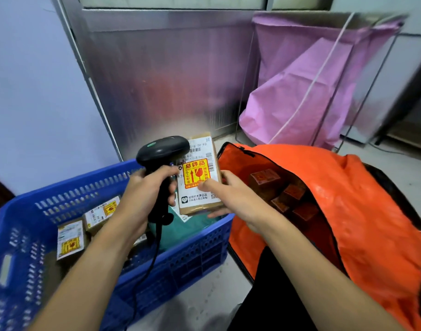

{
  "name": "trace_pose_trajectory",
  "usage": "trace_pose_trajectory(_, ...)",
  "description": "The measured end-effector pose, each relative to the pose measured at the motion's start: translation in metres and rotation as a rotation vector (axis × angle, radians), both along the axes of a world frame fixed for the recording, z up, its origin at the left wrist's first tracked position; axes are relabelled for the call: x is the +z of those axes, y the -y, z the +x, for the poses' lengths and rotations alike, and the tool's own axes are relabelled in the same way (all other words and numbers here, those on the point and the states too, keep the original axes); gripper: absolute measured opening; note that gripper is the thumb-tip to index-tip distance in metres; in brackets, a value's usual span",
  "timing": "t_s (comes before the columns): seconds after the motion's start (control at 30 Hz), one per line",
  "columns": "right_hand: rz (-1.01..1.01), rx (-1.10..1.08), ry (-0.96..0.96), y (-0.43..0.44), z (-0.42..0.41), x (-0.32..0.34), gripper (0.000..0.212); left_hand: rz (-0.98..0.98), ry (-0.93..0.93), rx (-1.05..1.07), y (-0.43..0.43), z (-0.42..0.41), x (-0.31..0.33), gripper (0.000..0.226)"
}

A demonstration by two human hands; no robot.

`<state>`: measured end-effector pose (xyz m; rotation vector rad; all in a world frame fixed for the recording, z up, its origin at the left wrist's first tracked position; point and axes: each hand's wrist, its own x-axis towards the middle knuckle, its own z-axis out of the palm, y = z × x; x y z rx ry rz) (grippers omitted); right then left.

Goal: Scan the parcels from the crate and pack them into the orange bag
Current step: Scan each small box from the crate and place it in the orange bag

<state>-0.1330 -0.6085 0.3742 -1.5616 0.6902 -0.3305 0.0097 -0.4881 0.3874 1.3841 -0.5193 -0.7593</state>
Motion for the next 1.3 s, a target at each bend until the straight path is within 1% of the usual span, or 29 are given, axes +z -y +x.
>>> trace_pose_trajectory(0.1,-0.046,-0.039,-0.035,0.017,-0.01,-0.001,0.053,0.014,0.0,-0.023,0.015,-0.004,-0.006,0.014)
trace_pose_trajectory(0.17,-0.071,-0.082,-0.059,0.032,-0.019,-0.005,0.061,0.051,0.025,-0.049,0.028,-0.007,-0.011,0.014)
trace_pose_trajectory(0.27,-0.132,-0.109,-0.105,0.05,-0.035,-0.016,0.059,0.087,0.085,-0.036,0.046,-0.009,-0.018,0.013)
trace_pose_trajectory(0.33,-0.124,-0.118,-0.116,0.065,-0.05,-0.029,0.053,0.107,0.112,-0.016,0.06,-0.009,-0.025,0.014)
trace_pose_trajectory(0.4,-0.041,-0.138,-0.115,0.082,-0.066,-0.05,0.047,0.127,0.115,-0.017,0.072,-0.01,-0.035,0.014)
trace_pose_trajectory(0.47,0.088,-0.221,-0.122,0.098,-0.08,-0.086,0.042,0.155,0.087,-0.019,0.08,-0.01,-0.048,0.014)
trace_pose_trajectory(0.6,0.345,-0.402,-0.173,0.124,-0.101,-0.179,0.034,0.172,-0.023,-0.048,0.089,-0.015,-0.078,0.01)
trace_pose_trajectory(0.67,0.505,-0.488,-0.168,0.131,-0.107,-0.218,0.026,0.174,-0.102,-0.056,0.091,-0.016,-0.093,0.011)
trace_pose_trajectory(0.73,0.579,-0.594,-0.145,0.137,-0.112,-0.245,0.019,0.204,-0.159,-0.062,0.094,-0.015,-0.102,0.012)
trace_pose_trajectory(0.8,0.571,-0.659,-0.137,0.145,-0.111,-0.264,0.025,0.223,-0.166,-0.074,0.096,-0.011,-0.106,0.014)
trace_pose_trajectory(0.9,0.569,-0.701,-0.17,0.158,-0.102,-0.27,0.026,0.243,-0.131,-0.08,0.096,-0.007,-0.105,0.029)
trace_pose_trajectory(0.97,0.57,-0.715,-0.206,0.169,-0.098,-0.269,0.026,0.274,-0.099,-0.078,0.095,-0.008,-0.1,0.023)
trace_pose_trajectory(1.03,0.56,-0.737,-0.193,0.181,-0.097,-0.268,0.025,0.304,-0.082,-0.063,0.092,-0.008,-0.094,0.013)
trace_pose_trajectory(1.07,0.544,-0.751,-0.18,0.185,-0.096,-0.269,0.024,0.314,-0.073,-0.045,0.087,-0.006,-0.09,0.011)
trace_pose_trajectory(1.1,0.535,-0.775,-0.153,0.189,-0.098,-0.269,0.026,0.316,-0.065,-0.037,0.084,-0.004,-0.086,0.01)
trace_pose_trajectory(1.17,0.533,-0.774,-0.169,0.188,-0.098,-0.271,0.041,0.316,-0.035,-0.023,0.071,0.003,-0.076,0.015)
trace_pose_trajectory(1.2,0.486,-0.743,-0.232,0.185,-0.099,-0.272,0.046,0.316,-0.023,-0.021,0.064,0.007,-0.071,0.021)
trace_pose_trajectory(1.23,0.391,-0.685,-0.327,0.179,-0.097,-0.27,0.046,0.316,-0.005,-0.015,0.053,0.012,-0.065,0.028)
trace_pose_trajectory(1.3,0.109,-0.46,-0.545,0.172,-0.099,-0.267,0.04,0.32,0.012,-0.002,0.03,0.02,-0.053,0.037)
